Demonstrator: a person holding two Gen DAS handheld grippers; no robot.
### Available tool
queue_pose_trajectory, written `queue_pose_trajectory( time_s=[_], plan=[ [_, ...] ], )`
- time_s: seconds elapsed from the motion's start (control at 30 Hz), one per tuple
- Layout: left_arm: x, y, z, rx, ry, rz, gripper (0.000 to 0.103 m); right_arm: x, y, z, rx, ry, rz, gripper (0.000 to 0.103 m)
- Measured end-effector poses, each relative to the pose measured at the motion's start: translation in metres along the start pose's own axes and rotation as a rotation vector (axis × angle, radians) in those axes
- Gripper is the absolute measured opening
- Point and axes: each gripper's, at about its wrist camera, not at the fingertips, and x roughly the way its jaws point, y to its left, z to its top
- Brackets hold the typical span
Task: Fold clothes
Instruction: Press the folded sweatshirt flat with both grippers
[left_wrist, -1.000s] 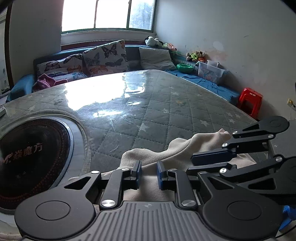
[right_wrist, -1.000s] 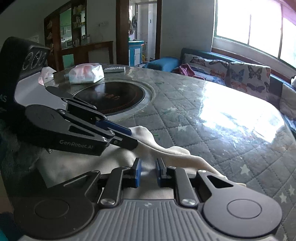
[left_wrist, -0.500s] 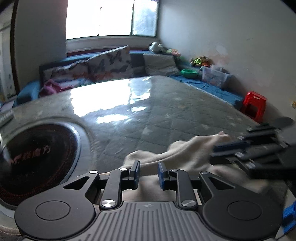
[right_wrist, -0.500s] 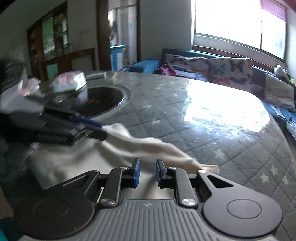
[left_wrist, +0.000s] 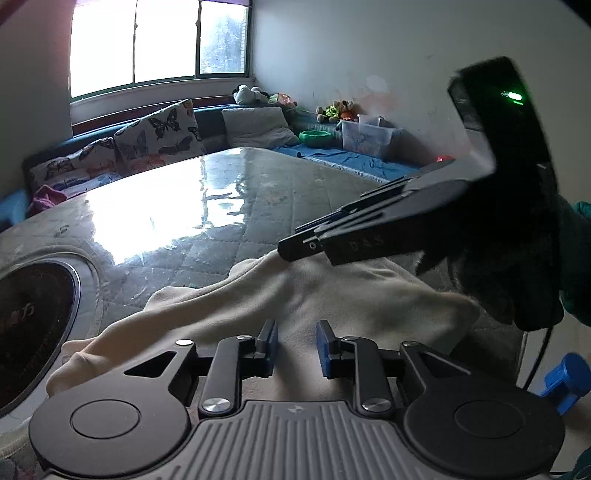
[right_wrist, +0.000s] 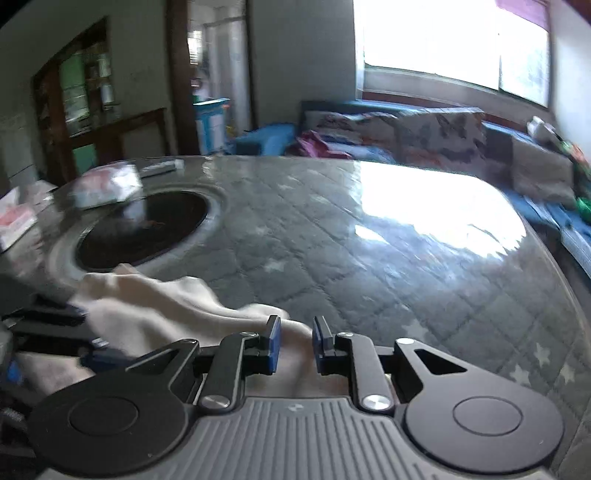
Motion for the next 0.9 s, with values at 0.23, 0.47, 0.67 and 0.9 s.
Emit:
queue_pose_trajectory(
  time_s=[0.23,0.47,0.67,0.9],
  plan=[
    [-0.015,0.002,-0.01,-0.014,-0.005,0.019,0.029,0.0,0.036,0.001,-0.133,0.048,0.142,0.029],
    [-0.019,0.007,-0.014,-0.055,-0.017,0.019,0.03,0.019,0.044,0.005,-0.157,0.048,0.109,0.036],
    [-0.031,0.021,-0.021,-0.116,-0.032,0.051,0.034,0.031,0.041,0.01,-0.137,0.067,0.075,0.037],
    [-0.053,0.054,-0.034,-0.227,-0.04,0.101,0.035,0.021,0.042,0.014,-0.137,0.032,0.08,0.038]
  ],
)
